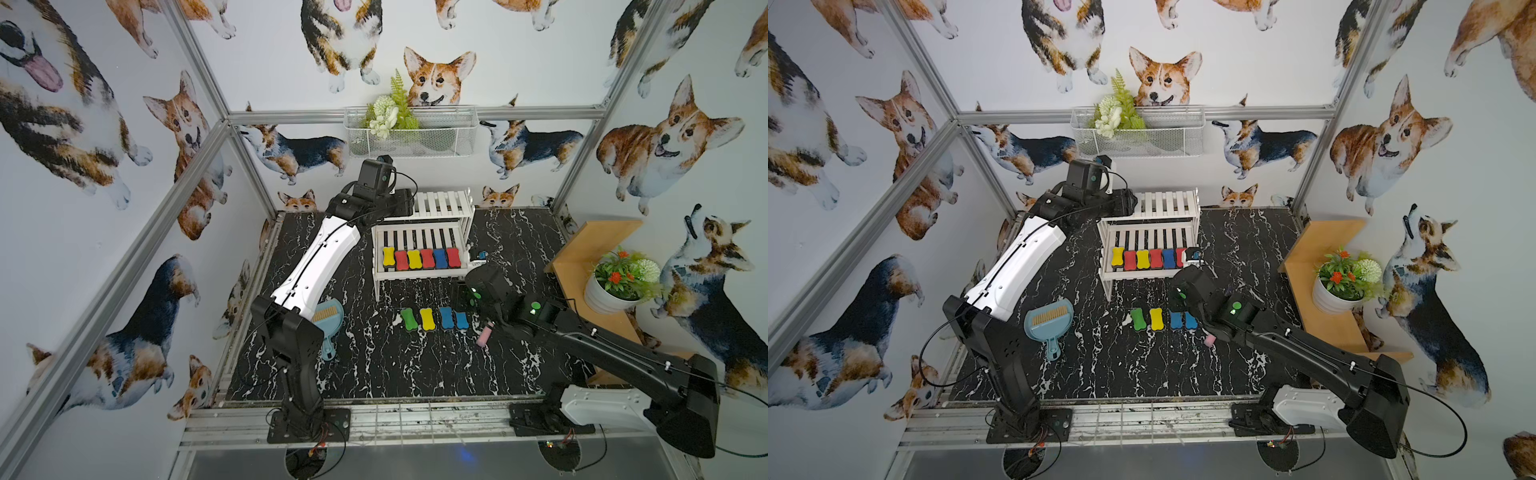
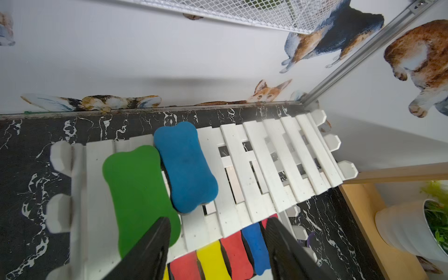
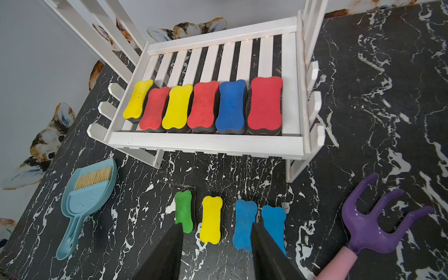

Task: Remove the whiteboard erasers from the shelf
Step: Move the whiteboard eraser to the shelf.

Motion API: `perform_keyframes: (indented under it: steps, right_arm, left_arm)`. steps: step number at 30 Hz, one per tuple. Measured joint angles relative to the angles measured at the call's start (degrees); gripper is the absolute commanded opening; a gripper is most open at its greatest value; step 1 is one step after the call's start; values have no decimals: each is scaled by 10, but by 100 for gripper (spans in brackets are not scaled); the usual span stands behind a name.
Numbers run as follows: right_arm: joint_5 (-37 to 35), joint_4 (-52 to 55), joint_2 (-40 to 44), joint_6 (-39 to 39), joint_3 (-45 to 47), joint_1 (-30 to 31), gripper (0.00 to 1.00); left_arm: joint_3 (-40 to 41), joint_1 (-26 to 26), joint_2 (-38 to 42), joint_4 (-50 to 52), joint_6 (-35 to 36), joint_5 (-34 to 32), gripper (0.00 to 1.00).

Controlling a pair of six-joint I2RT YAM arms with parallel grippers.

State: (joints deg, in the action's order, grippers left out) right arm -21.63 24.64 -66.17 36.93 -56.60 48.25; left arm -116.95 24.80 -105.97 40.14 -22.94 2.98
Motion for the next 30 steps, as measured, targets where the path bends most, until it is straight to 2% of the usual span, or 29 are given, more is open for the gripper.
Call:
perform_keyframes:
  steps: [8, 17, 20, 25, 30]
  right_arm:
    - [-9, 0, 6, 0, 1, -4, 52]
    - [-9, 1, 13, 2, 6, -7, 52]
    - [-9, 1, 13, 2, 6, -7, 52]
    - [-9, 3, 14, 2, 6, -10, 52]
    - [-10, 9, 14, 2, 6, -14, 52]
  left_arm:
    - [20, -5, -2, -21, 0, -19, 66]
    - [22, -9, 3, -13, 1, -73, 65]
    - [0, -3, 0, 3, 4, -76, 66]
    - [-76, 42, -22, 14, 22, -94, 67]
    - [-109, 40, -63, 31, 28, -127, 67]
